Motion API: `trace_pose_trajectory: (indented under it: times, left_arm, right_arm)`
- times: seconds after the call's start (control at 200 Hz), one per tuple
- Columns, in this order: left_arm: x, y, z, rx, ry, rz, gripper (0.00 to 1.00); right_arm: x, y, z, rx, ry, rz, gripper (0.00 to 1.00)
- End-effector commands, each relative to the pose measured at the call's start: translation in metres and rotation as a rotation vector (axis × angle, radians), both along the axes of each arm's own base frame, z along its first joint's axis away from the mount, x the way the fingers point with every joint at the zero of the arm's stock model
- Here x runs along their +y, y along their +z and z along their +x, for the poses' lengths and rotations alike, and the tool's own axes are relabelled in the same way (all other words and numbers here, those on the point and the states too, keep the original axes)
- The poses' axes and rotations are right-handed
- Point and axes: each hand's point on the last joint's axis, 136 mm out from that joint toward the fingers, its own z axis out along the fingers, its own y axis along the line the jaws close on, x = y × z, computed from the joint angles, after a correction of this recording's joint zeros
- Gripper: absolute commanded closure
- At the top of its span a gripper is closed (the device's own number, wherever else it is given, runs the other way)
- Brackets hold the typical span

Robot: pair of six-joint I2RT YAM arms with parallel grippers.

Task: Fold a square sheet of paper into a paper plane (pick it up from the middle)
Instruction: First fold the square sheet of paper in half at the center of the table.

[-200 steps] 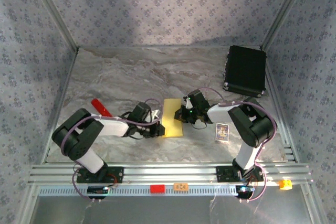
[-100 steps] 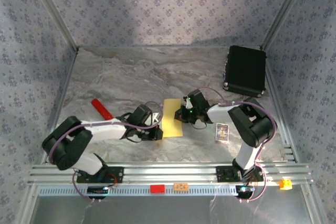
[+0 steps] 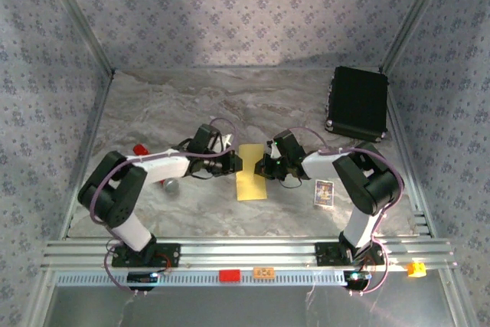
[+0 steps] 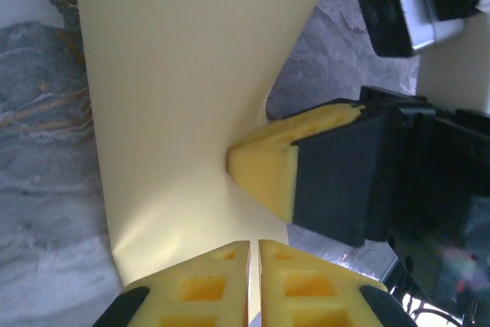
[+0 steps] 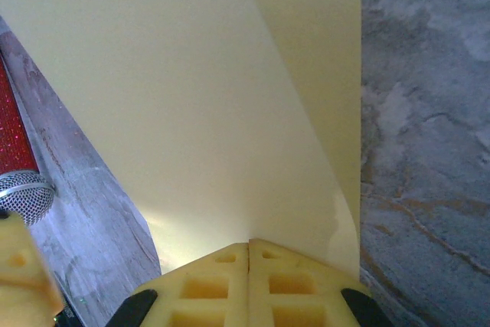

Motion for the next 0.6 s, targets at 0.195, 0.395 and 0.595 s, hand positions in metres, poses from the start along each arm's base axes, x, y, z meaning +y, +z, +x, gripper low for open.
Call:
trace_pose_trajectory:
  times: [0.195, 0.395, 0.595]
  left_arm:
    - [0.004, -0.031, 0.01, 0.046, -0.012, 0.007, 0.9]
    - [0.018, -0.064, -0.003, 0.126, 0.012, 0.052, 0.9]
    - [0.013, -0.034, 0.012, 0.082, 0.013, 0.047, 0.9]
  right_arm:
    - [-0.02, -0.026, -0.015, 0.081, -0.014, -0.112, 1.0]
    - [-0.02, -0.025, -0.016, 0.078, -0.012, -0.113, 1.0]
    - [-0.019, -0.025, -0.016, 0.079, -0.003, -0.111, 1.0]
